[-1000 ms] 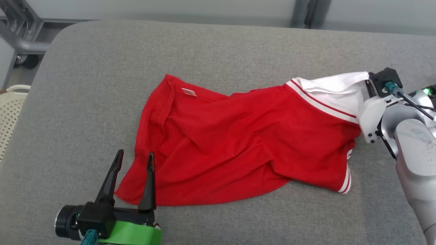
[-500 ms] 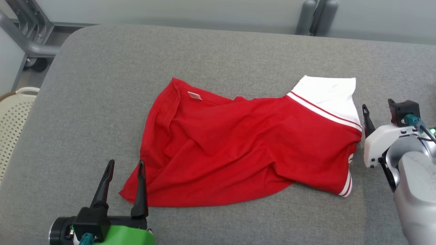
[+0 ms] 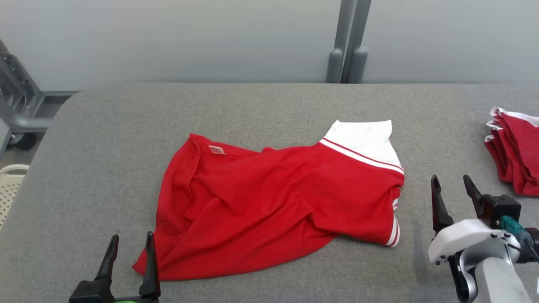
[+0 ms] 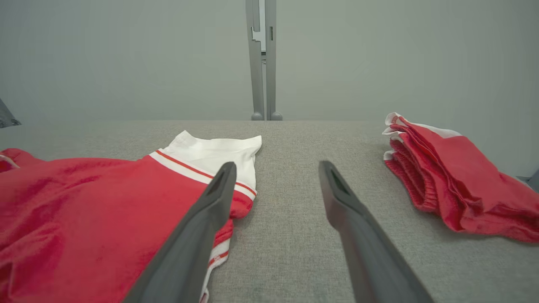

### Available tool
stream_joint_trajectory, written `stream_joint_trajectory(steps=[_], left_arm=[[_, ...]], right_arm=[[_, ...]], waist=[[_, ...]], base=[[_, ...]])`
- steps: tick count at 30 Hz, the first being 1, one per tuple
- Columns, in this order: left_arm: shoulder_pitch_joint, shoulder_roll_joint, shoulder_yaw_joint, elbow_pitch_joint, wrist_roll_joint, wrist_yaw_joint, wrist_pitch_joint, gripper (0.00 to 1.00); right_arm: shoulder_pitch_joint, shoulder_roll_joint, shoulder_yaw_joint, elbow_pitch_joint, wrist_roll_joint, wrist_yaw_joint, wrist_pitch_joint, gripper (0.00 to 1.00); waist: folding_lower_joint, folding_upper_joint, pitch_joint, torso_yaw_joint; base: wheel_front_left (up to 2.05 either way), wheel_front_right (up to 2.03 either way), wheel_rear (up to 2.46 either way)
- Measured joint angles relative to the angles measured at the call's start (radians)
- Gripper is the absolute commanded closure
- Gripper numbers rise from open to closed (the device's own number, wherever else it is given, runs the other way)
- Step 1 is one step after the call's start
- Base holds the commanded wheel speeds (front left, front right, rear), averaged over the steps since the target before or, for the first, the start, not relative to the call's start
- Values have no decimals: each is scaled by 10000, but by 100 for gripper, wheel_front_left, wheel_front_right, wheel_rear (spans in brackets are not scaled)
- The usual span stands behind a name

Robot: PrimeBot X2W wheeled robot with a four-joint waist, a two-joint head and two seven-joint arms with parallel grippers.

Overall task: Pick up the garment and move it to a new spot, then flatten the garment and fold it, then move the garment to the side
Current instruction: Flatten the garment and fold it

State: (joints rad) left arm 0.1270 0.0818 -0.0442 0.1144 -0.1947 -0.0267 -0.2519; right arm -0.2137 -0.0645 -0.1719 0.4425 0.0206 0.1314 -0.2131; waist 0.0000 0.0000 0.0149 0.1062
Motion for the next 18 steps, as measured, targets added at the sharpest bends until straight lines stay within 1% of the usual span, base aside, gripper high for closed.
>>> stream_joint_trajectory(steps=[6,10,14,18], left_arm=[[179,280,-48,69,-67,-186,138,0],[214,470,-58,196,-148,-301,282,0],[99,690,-109,332,-146,-374,399,0],[-31,886,-244,548,-148,-522,573,0]], right_arm=[[1334,130,472,-1526,397,0,144,0],[2075,138,1009,-2266,965,0,322,0],[2533,146,1289,-2723,1204,0,481,0],[2735,150,1475,-2920,1273,0,700,0]], waist=[[0,0,-540,-259],[0,0,-811,-354],[0,0,-992,-408],[0,0,-1081,-482]], base=[[0,0,0],[0,0,0],[0,0,0],[0,0,0]])
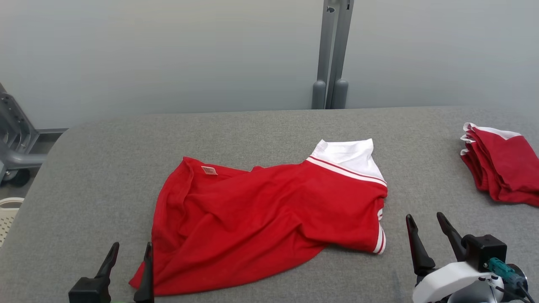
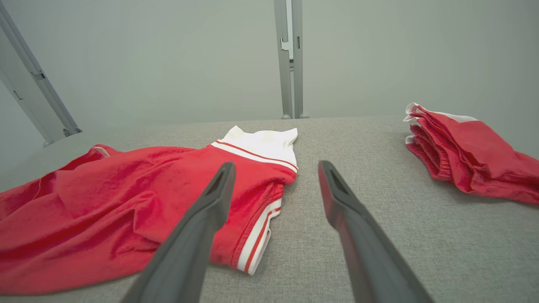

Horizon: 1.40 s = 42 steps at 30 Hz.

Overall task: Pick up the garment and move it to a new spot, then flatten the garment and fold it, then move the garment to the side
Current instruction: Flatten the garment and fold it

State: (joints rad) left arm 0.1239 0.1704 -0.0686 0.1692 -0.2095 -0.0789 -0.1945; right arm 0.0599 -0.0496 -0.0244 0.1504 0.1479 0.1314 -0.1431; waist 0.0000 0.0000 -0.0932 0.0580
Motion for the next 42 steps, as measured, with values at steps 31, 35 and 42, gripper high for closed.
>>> stream_joint_trajectory(steps=[31,35,42], left_arm=[[-2370,-192,-773,802,-1151,-251,2683,0],[-4250,-115,-951,1396,-1394,-284,4054,0],[-7272,6,-1185,2972,-1390,-230,5891,0]], right_arm=[[-1909,-270,290,-125,-713,0,3894,0],[-3499,-1110,690,407,-742,-2,5586,0],[-6216,-1862,1432,1407,-249,-2,6491,0]], waist=[[0,0,783,-109],[0,0,1332,-150],[0,0,2656,-185]], base=[[0,0,0],[0,0,0],[0,0,0]])
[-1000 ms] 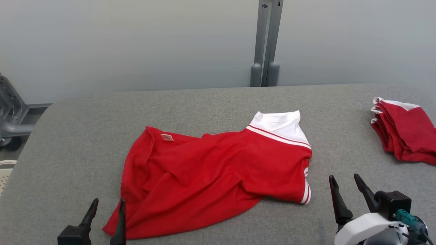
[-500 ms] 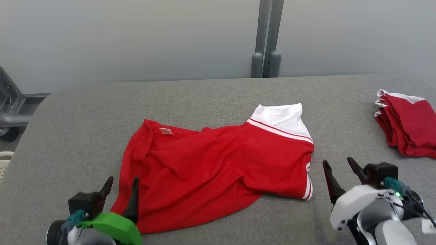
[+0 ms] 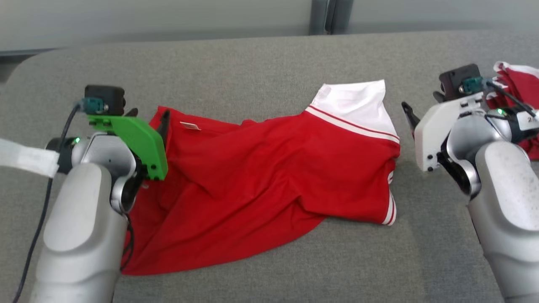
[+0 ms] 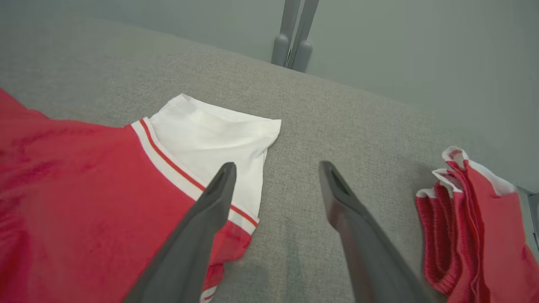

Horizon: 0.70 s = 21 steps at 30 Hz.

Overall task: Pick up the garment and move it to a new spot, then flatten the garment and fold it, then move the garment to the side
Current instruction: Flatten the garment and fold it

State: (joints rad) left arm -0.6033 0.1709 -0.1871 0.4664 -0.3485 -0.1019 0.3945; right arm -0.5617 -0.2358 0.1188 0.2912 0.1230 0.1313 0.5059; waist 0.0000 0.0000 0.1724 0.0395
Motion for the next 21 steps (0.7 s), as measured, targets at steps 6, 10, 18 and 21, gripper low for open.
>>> stream_joint_trajectory(steps=[6,10,18,21], left_arm=[[-1532,-12,-13,1007,270,598,717,0],[-2025,-52,-79,1425,301,857,1302,0],[-2717,94,-130,1662,385,1032,1553,3],[-2792,119,-186,1852,420,1074,1707,24]], right_arm=[[-1361,-428,616,617,169,0,-174,0],[-1732,-658,897,846,267,0,-290,0],[-2232,-930,1124,1074,412,0,-414,0],[-2319,-955,1210,1170,437,0,-453,0]], waist=[[0,0,1138,-74],[1,0,1752,-109],[1,0,2537,-119],[1,0,2701,-120]], base=[[0,0,0],[0,0,0],[0,0,0],[0,0,0]])
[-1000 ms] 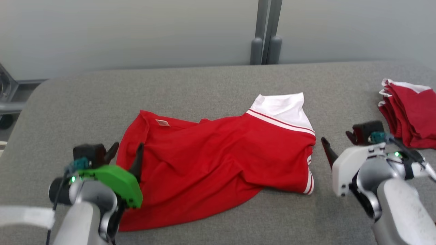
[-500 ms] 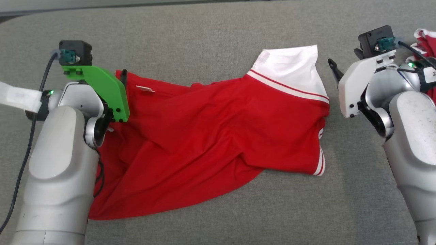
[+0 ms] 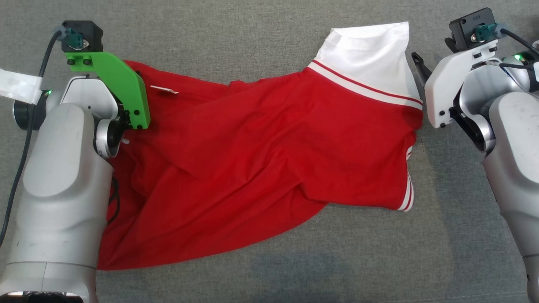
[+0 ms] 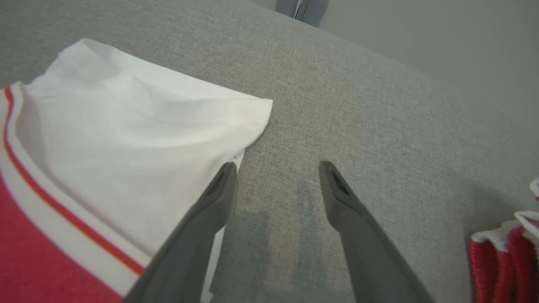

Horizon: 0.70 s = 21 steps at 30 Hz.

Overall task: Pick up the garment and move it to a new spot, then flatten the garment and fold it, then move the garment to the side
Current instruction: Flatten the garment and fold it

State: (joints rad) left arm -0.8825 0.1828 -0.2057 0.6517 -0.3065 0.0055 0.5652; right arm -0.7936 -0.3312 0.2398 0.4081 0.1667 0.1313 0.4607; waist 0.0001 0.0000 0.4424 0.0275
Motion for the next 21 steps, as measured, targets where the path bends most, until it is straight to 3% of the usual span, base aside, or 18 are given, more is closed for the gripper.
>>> stream_joint_trajectory(steps=[4,5,6,7,9,14,21], left_arm=[[-67,2,-13,169,-25,42,40,30],[-98,-4,-27,199,-25,56,25,48],[-119,-8,-44,217,-25,94,8,55],[-130,-12,-61,240,-25,107,-19,68],[-150,-42,-125,280,-25,105,-36,100],[-207,-217,-343,328,-33,-12,-169,100],[-220,-796,-790,593,-17,-12,-387,100]], right_arm=[[-205,-36,104,48,21,0,-44,0],[-228,-58,121,65,23,2,-44,0],[-250,-81,138,73,23,0,-44,0],[-285,-107,140,81,38,2,-44,0],[-340,-171,127,79,58,0,-46,0],[-349,-359,-48,79,75,2,-52,0],[-140,-385,-1304,314,117,0,-523,0]], waist=[[0,0,146,-15],[0,0,174,-15],[0,0,198,-13],[0,0,223,-7],[0,0,269,21],[0,0,308,177],[-1,0,140,474]], base=[[0,0,0],[0,0,0],[0,0,0],[0,0,0],[0,0,0],[0,0,0],[0,0,0]])
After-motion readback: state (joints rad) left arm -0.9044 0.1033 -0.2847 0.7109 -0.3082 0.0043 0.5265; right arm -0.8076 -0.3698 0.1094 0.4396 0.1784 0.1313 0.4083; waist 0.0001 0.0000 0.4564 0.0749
